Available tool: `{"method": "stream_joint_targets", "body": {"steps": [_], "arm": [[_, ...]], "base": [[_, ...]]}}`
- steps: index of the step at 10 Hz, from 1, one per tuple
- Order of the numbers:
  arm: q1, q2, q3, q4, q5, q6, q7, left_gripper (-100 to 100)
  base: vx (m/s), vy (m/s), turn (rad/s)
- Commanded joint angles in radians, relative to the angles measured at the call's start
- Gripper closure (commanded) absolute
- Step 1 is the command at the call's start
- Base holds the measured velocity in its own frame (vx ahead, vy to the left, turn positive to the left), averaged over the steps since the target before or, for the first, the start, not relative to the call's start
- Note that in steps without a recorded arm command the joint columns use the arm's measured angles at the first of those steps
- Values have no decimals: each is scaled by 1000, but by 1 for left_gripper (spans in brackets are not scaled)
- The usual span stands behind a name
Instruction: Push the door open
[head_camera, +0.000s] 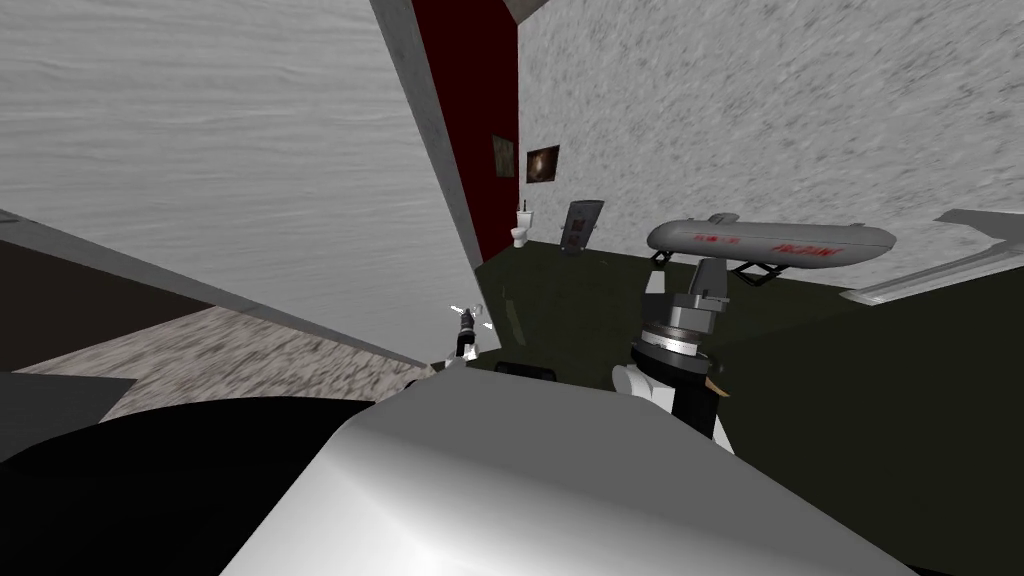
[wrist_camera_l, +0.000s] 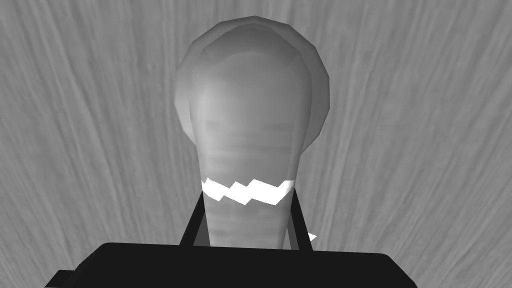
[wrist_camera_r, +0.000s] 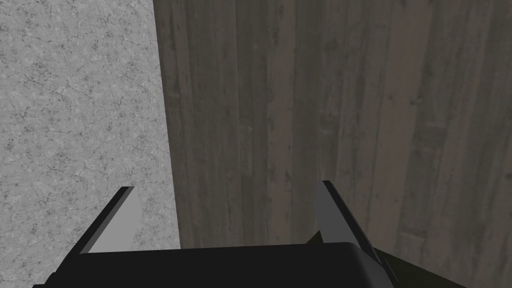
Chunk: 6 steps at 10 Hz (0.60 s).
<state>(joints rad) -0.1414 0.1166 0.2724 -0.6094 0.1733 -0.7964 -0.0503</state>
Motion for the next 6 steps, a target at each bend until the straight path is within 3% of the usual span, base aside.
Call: {"method": "stream_joint_targets", "body": {"steps": [1,6], "arm": [[1,2,14,1,9,-1,-5,100],[4,7,57,4,35,-4,-21,100]], "base": [[128,6,47],[194,-22,41]]}}
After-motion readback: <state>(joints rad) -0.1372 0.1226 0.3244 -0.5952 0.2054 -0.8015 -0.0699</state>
